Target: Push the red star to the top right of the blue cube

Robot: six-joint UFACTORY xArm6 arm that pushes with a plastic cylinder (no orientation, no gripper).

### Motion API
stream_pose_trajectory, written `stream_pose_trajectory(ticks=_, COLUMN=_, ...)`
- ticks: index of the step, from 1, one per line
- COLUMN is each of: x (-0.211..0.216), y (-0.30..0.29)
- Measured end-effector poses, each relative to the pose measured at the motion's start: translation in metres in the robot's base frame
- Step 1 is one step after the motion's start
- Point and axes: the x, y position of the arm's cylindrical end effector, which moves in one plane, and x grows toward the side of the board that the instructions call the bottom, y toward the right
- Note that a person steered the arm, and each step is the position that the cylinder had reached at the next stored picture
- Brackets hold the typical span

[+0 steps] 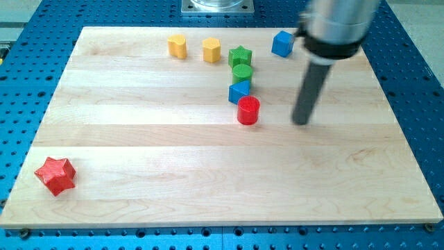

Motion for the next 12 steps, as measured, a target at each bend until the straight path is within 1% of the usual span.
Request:
stream_pose_trajectory(ticks=2, x=0.065, y=-0.216)
stream_pose_trajectory(ticks=3, x=0.108, y=-0.269)
stream_pose_trajectory(ticks=4, x=0.161, y=-0.238)
stream_pose_trajectory(ticks=5, x=0.16, y=-0.244)
stream_pose_trajectory(ticks=6, x=0.159, y=-0.276)
stream_pose_trajectory(ticks=7, x=0.138, y=-0.267)
stream_pose_trajectory(ticks=8, x=0.145, y=-0.319)
stream_pose_trajectory(ticks=9, x=0.138, y=-0.399)
stream_pose_trajectory(ticks=10, x=0.105, y=-0.364)
stream_pose_trajectory(ticks=11, x=0.085, y=-0.261)
stream_pose_trajectory(ticks=12, x=0.085, y=-0.175)
